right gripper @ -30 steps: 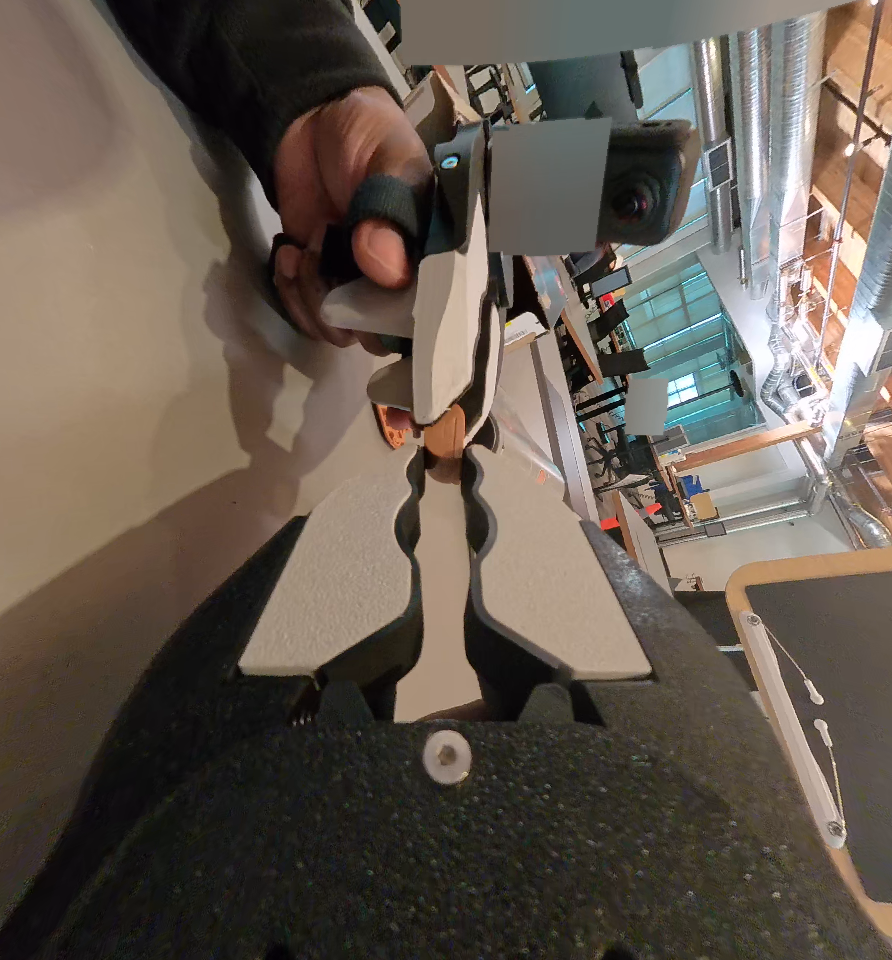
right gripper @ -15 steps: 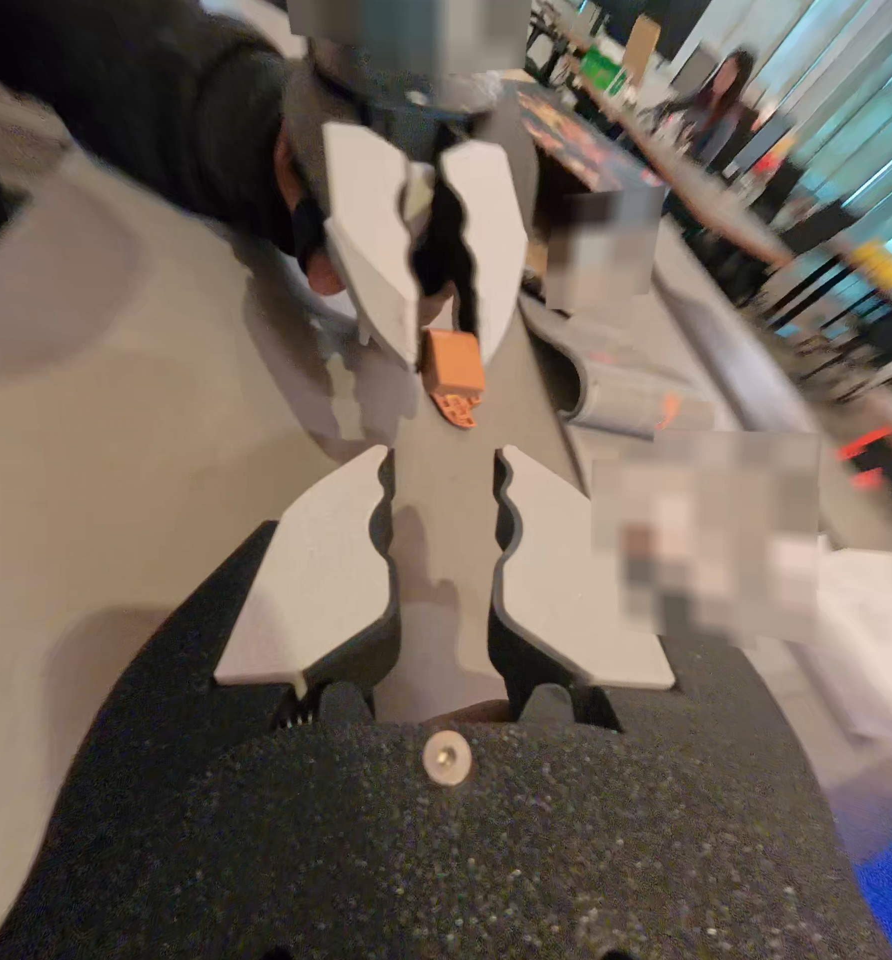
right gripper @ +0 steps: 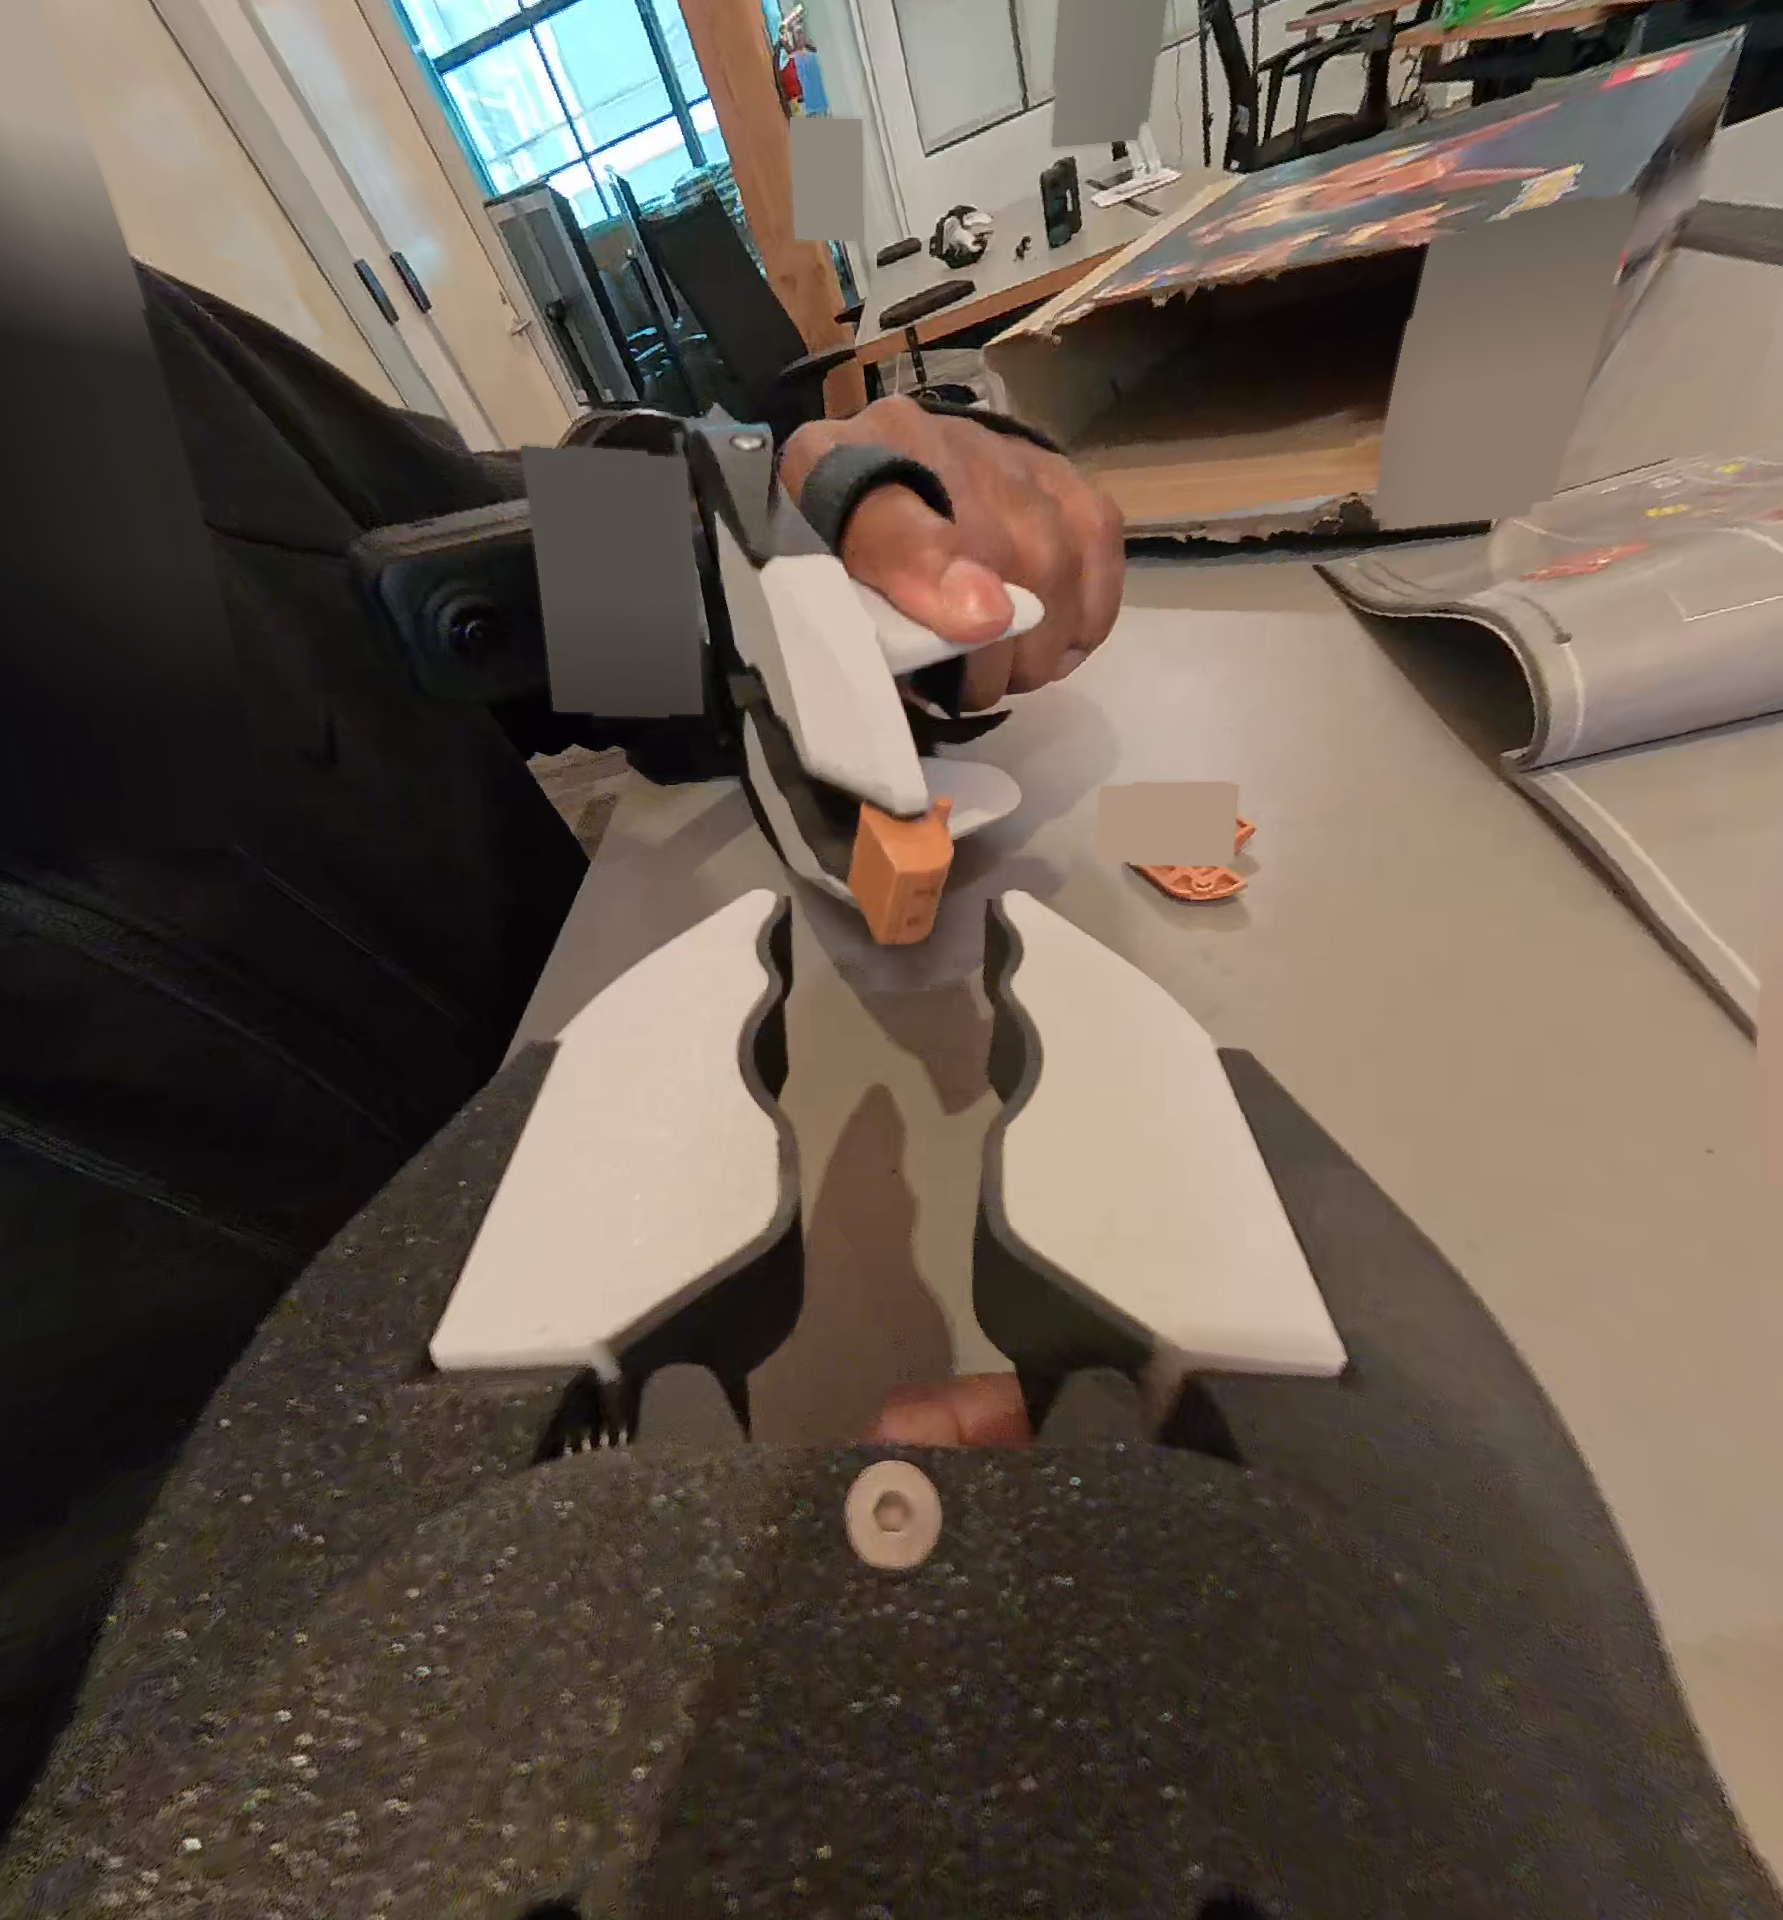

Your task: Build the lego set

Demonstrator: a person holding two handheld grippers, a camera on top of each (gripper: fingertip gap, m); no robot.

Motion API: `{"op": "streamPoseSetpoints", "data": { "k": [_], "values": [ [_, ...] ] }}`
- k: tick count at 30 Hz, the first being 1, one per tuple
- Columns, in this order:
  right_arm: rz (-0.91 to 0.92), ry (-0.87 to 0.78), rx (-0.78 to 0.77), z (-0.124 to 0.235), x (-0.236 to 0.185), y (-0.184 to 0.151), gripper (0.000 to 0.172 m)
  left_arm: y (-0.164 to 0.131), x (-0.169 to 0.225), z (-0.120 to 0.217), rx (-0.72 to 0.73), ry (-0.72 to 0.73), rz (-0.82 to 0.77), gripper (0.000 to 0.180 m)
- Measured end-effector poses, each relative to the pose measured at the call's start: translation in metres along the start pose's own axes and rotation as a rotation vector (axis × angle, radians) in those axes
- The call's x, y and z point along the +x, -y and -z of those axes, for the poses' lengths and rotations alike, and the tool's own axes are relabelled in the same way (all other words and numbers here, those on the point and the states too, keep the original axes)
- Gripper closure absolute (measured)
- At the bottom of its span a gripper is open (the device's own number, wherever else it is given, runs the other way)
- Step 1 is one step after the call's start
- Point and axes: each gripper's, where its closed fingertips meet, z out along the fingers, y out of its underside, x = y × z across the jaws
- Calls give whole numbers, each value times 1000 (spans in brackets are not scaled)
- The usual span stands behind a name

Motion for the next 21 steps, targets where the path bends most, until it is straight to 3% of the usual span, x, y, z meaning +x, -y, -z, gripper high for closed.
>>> {"op": "streamPoseSetpoints", "data": {
  "k": [6, 21],
  "values": [
    [43, -32, -1, 0, 0, -1, 156, 5, 13, -4, 6, -35, -109, 163],
    [9, -16, -25, 0, 2, -4, 158, 3, 18, -6, 14, -44, -32, 164]
  ]
}}
